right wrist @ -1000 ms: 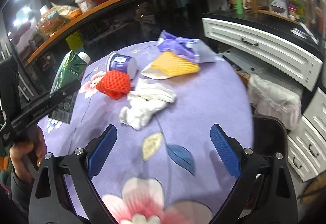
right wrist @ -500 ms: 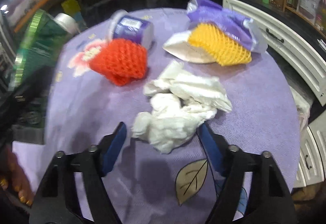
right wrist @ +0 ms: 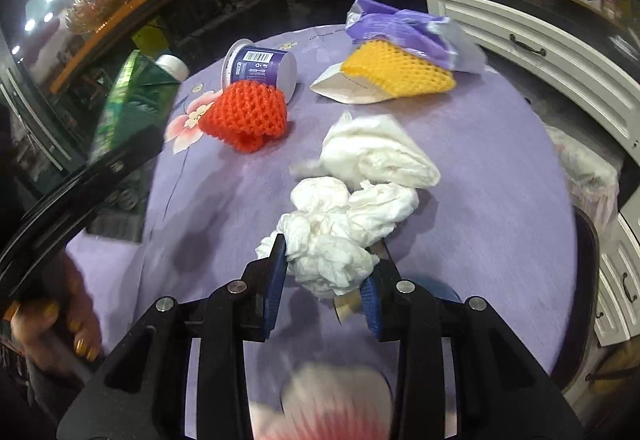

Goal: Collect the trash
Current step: 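Grasp the green milk carton with the left tool while the right tool grasps the white tissues, then carry the carton and tissues over the black bin and release both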

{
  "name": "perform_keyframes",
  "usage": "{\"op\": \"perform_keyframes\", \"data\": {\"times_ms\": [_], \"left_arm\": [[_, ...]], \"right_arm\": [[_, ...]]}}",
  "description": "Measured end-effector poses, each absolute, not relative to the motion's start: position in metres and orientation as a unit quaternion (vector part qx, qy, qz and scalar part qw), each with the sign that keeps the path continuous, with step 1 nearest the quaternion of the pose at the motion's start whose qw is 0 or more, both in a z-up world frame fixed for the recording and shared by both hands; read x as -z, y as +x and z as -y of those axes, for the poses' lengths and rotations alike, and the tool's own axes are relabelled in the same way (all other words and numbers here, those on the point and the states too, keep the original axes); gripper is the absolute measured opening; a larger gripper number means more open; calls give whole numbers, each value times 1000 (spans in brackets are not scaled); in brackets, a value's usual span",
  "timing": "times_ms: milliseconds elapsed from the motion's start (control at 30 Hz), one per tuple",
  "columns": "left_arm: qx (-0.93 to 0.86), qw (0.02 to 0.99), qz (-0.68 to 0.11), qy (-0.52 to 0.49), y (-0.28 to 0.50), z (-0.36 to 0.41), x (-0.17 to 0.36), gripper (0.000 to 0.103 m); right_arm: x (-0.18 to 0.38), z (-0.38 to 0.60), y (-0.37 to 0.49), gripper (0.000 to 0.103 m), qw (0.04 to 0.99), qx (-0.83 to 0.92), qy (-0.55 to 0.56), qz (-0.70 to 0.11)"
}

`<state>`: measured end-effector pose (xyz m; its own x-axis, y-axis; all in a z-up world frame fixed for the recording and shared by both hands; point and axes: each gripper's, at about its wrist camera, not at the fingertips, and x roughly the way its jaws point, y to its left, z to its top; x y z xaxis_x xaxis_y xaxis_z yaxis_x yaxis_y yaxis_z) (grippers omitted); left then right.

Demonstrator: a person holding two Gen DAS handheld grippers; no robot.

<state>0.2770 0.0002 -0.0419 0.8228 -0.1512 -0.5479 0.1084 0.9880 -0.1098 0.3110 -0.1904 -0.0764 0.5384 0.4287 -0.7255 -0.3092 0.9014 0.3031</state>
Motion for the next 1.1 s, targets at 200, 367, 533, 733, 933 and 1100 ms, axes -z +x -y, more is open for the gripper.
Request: {"op": "perform_keyframes", "data": {"times_ms": [200, 367, 533, 733, 933, 1100], "left_arm": [[84, 953, -290, -30, 275, 11, 46, 50], [104, 951, -290, -19, 268, 30, 43, 50], [128, 951, -282, -19, 255, 47, 33, 50], [159, 947, -278, -10, 236, 76, 27, 50], [201, 937, -284, -3, 222, 116, 32, 50], [239, 928, -285, 8, 214, 154, 31, 50]], "right_arm": [[65, 219, 267, 35, 886, -215, 71, -404], [61, 243, 237, 35, 894, -232, 66, -377], [55, 255, 220, 35, 903, -224, 60, -363], [57, 286, 206, 35, 917, -173, 85, -348], [73, 330, 200, 35, 923, -115, 108, -352], [96, 364, 205, 35, 919, -73, 117, -370]]}}
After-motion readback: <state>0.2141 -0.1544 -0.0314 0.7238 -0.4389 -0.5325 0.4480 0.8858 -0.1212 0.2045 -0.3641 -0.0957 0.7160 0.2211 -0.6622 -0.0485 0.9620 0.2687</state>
